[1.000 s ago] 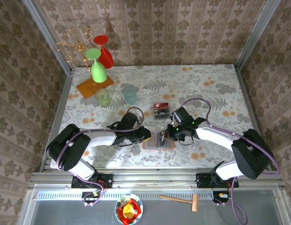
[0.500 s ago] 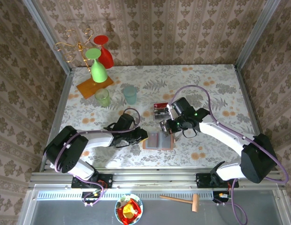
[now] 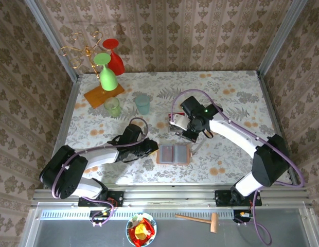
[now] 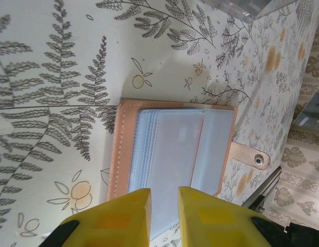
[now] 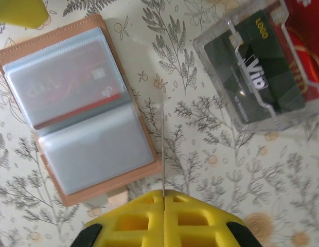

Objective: Take the credit cards out of the card holder

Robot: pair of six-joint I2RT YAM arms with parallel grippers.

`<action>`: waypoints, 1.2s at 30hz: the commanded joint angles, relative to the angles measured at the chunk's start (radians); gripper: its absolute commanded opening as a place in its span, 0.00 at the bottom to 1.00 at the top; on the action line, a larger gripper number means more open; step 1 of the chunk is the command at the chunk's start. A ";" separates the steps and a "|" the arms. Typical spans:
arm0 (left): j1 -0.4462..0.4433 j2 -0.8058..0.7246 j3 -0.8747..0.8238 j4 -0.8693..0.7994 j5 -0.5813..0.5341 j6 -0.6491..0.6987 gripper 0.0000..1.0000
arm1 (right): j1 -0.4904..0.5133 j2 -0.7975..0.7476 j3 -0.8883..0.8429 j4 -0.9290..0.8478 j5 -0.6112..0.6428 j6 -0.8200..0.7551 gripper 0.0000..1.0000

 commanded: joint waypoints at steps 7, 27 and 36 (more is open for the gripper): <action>0.017 -0.067 -0.017 -0.091 -0.018 0.032 0.22 | -0.052 0.171 0.272 -0.143 0.044 -0.305 0.00; 0.084 -0.063 0.018 -0.137 -0.013 0.033 0.22 | -0.133 0.560 0.715 -0.352 -0.065 -0.451 0.00; 0.103 -0.064 0.015 -0.152 -0.012 0.033 0.21 | -0.139 0.653 0.775 -0.382 -0.097 -0.483 0.00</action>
